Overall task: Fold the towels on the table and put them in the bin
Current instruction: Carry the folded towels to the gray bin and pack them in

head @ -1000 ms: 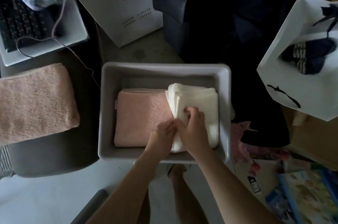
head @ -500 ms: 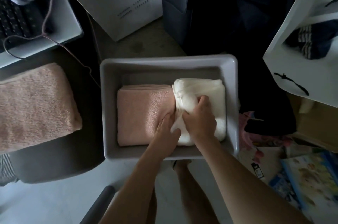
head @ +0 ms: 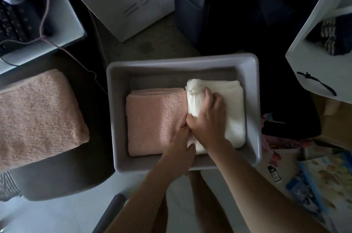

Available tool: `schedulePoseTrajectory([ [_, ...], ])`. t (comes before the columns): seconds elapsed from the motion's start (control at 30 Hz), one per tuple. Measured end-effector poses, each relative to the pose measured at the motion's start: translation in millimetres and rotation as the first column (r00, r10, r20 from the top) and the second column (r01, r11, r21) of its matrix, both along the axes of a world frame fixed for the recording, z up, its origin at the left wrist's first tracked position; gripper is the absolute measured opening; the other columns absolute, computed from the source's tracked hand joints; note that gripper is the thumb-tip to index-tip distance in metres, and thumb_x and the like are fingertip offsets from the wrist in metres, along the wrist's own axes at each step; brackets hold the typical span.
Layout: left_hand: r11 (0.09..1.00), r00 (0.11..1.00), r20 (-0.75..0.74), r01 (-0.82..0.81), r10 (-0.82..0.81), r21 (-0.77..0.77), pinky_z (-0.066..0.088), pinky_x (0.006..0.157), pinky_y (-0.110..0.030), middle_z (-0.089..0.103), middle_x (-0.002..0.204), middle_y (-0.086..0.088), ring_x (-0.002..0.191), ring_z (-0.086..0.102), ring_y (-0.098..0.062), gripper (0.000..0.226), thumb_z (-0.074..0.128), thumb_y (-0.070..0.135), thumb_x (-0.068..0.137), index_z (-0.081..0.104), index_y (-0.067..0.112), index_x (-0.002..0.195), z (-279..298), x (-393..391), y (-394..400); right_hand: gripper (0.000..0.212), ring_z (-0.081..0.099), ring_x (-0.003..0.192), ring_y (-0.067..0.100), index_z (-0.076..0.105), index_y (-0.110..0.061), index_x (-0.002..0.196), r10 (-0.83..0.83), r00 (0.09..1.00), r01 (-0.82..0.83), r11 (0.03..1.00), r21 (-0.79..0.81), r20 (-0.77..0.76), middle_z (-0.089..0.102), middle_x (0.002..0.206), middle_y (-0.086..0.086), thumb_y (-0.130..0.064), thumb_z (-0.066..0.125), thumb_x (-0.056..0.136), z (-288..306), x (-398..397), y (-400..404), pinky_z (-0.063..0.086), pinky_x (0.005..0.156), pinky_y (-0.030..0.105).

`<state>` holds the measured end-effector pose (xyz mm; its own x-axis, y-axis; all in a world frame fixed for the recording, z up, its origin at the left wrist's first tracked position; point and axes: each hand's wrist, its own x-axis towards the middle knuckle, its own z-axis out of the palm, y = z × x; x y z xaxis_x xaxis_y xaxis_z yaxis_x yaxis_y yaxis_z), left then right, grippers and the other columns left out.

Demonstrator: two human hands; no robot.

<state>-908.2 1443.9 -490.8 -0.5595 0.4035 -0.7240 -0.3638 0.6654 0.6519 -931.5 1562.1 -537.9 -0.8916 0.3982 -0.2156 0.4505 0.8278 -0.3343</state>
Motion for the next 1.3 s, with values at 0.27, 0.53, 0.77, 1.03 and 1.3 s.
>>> schedulePoseTrajectory([
  [0.27, 0.92, 0.972, -0.171, 0.084, -0.159, -0.382, 0.05, 0.096, -0.04, 0.053, 0.14, 0.0, 0.115, 0.058, -0.028, 0.029, 0.056, 0.023, 0.096, 0.058, 0.02, 0.125, -4.1, 8.6, 24.7, 0.079, 0.045, 0.121, 0.038, 0.033, -0.017, 0.151, 0.002, 0.987, -0.002, 1.0, 0.0, 0.159, 0.038, 0.144, 0.018, -0.025, 0.058, 0.076, -11.9, -21.8, -8.3, 0.047, 0.096, 0.047],
  [0.53, 0.92, 0.985, -0.103, -0.168, 0.14, -0.355, 0.054, 0.076, -0.043, 0.065, 0.103, -0.004, 0.093, 0.065, -0.027, 0.012, 0.059, 0.024, 0.094, 0.061, 0.012, 0.095, -23.9, 9.1, 23.0, 0.017, 0.055, 0.079, 0.029, 0.056, -0.005, 0.092, 0.007, 0.994, -0.041, 0.951, -0.308, -0.11, 0.055, 0.088, 0.009, -0.005, 0.065, 0.077, 6.5, 8.9, 10.9, 0.051, 0.07, 0.048],
  [0.77, 0.904, 0.969, -0.189, -0.219, 0.159, -0.366, 0.05, 0.07, -0.037, 0.067, 0.105, 0.004, 0.091, 0.067, -0.027, 0.02, 0.047, 0.029, 0.097, 0.061, 0.02, 0.108, -25.2, 5.2, 27.1, 0.006, 0.057, 0.078, 0.039, 0.057, 0.0, 0.084, 0.035, 0.998, -0.044, 0.985, -0.17, -0.053, 0.06, 0.083, 0.018, 0.0, 0.059, 0.079, -22.2, -25.5, -5.1, 0.046, 0.073, 0.048],
  [1.03, 0.921, 0.892, -0.443, -0.095, -0.09, -0.379, 0.027, 0.12, -0.044, 0.026, 0.161, -0.005, 0.147, 0.022, -0.028, 0.074, 0.057, 0.012, 0.087, 0.03, 0.018, 0.155, -16.2, 10.6, 2.2, 0.045, 0.056, 0.117, 0.038, 0.059, -0.003, 0.131, 0.21, 0.976, -0.219, 0.953, -0.21, -0.064, 0.058, 0.128, 0.02, -0.008, 0.053, 0.087, 6.1, 10.6, 14.8, 0.05, 0.097, 0.048],
  [1.3, 0.789, 0.875, -0.193, 0.278, -0.443, -0.548, 0.001, 0.12, -0.058, -0.011, 0.167, -0.001, 0.154, -0.012, -0.027, 0.078, 0.043, 0.036, 0.099, -0.004, 0.02, 0.16, -44.7, -20.9, 9.8, 0.083, -0.01, 0.153, 0.034, -0.021, -0.016, 0.153, 0.483, 0.794, -0.46, 0.874, -0.155, 0.369, -0.018, 0.165, 0.016, -0.032, 0.037, 0.096, -11.5, 28.4, 12.0, 0.006, 0.125, 0.046],
])
